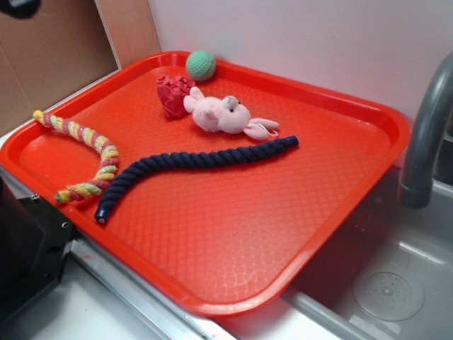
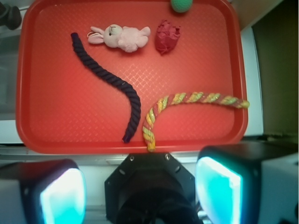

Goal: Grab the blue rope.

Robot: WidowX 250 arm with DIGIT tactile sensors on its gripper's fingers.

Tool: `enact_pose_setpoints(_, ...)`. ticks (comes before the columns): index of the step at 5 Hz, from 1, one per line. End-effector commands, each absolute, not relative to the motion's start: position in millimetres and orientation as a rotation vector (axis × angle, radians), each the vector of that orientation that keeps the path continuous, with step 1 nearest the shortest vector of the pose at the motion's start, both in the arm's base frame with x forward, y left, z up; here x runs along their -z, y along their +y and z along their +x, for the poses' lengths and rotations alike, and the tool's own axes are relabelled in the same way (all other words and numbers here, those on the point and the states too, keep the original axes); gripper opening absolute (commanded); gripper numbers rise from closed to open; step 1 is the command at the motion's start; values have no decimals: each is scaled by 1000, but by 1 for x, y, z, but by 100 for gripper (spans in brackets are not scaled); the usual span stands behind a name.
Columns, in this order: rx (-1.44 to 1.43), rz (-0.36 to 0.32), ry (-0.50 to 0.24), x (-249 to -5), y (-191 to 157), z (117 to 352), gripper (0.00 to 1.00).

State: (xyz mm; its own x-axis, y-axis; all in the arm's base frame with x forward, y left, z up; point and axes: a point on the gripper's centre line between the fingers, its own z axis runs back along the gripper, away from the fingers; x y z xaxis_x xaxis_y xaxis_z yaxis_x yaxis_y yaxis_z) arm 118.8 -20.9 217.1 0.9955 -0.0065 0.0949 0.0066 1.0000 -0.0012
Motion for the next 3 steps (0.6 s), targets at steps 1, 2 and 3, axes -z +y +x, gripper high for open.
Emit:
enact_pose_setpoints(1, 188, 8, -192, -175, -32, 147, 100)
enact_pose_setpoints(2, 240, 37, -215, -152, -36, 165, 100)
enact_pose_setpoints(3, 340, 22, -275, -127, -45, 183, 100)
